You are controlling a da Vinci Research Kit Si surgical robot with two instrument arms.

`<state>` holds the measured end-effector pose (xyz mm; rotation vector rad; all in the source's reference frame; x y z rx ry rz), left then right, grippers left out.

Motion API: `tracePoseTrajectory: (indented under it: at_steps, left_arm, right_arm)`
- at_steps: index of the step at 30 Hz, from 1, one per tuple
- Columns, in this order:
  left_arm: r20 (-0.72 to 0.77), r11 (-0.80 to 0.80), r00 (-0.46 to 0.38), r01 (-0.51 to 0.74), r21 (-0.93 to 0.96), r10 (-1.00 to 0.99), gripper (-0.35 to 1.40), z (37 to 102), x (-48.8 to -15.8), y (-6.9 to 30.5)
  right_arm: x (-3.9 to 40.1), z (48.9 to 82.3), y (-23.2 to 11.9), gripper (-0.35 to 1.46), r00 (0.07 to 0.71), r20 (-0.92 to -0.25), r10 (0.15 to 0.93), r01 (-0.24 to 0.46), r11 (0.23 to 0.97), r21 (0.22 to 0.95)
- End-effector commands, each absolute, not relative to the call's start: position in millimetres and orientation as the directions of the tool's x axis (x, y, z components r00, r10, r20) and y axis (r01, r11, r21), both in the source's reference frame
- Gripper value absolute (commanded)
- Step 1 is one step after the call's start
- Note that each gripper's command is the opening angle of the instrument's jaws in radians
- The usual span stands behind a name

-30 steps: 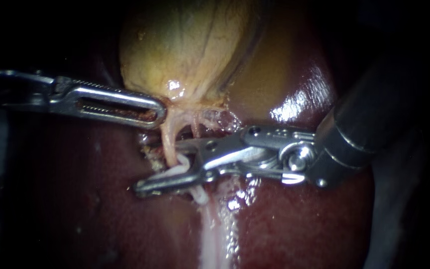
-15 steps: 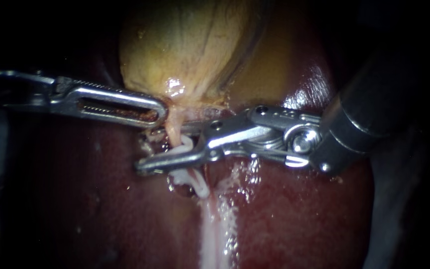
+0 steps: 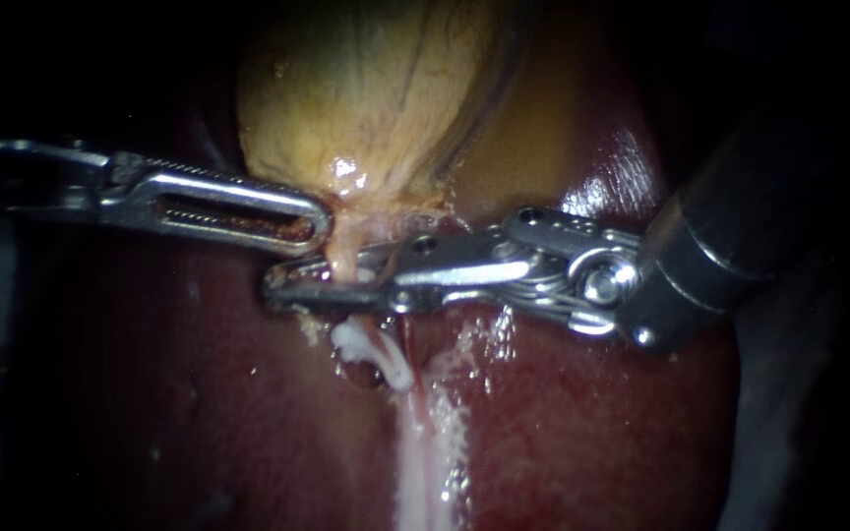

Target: Clipping third clip left tube

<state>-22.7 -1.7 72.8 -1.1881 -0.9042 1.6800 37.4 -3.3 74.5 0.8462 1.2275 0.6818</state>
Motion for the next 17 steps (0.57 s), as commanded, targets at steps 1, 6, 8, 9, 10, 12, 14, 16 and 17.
tracePoseTrajectory:
  at_steps: [1, 6, 8, 9, 10, 12, 14, 16, 17]
  left_arm:
    - [-0.329, -0.363, -0.172, -0.237, -0.901, 0.929, -0.35, 72.8, -22.7, -1.7]
    - [-0.329, -0.363, -0.172, -0.237, -0.901, 0.929, -0.35, 72.8, -22.7, -1.7]
    - [-0.329, -0.363, -0.172, -0.237, -0.901, 0.929, -0.35, 72.8, -22.7, -1.7]
    - [-0.329, -0.363, -0.172, -0.237, -0.901, 0.929, -0.35, 72.8, -22.7, -1.7]
    - [-0.329, -0.363, -0.172, -0.237, -0.901, 0.929, -0.35, 72.8, -22.7, -1.7]
    - [-0.329, -0.363, -0.172, -0.237, -0.901, 0.929, -0.35, 72.8, -22.7, -1.7]
    - [-0.329, -0.363, -0.172, -0.237, -0.901, 0.929, -0.35, 72.8, -22.7, -1.7]
    - [-0.329, -0.363, -0.172, -0.237, -0.901, 0.929, -0.35, 72.8, -22.7, -1.7]
    - [-0.329, -0.363, -0.172, -0.237, -0.901, 0.929, -0.35, 72.8, -22.8, -1.7]
  right_arm:
    - [37.5, 74.8, -3.5, -0.35, 0.226, -0.513, 0.828, -0.005, 0.528, 0.849]
    - [37.6, 75.1, -3.9, -0.35, 0.237, -0.509, 0.827, -0.009, 0.526, 0.850]
    - [37.6, 75.1, -4.0, -0.35, 0.237, -0.509, 0.827, -0.009, 0.526, 0.850]
    - [37.6, 75.1, -4.0, -0.35, 0.237, -0.509, 0.827, -0.009, 0.526, 0.850]
    - [37.6, 75.1, -4.0, -0.35, 0.237, -0.509, 0.827, -0.009, 0.526, 0.850]
    - [37.6, 75.1, -4.0, -0.35, 0.237, -0.509, 0.827, -0.009, 0.526, 0.850]
    - [37.6, 75.1, -4.0, -0.35, 0.237, -0.509, 0.827, -0.009, 0.526, 0.850]
    - [37.6, 75.1, -4.0, -0.35, 0.237, -0.510, 0.827, -0.009, 0.526, 0.850]
    - [37.6, 75.1, -4.0, -0.35, 0.237, -0.510, 0.827, -0.010, 0.526, 0.850]
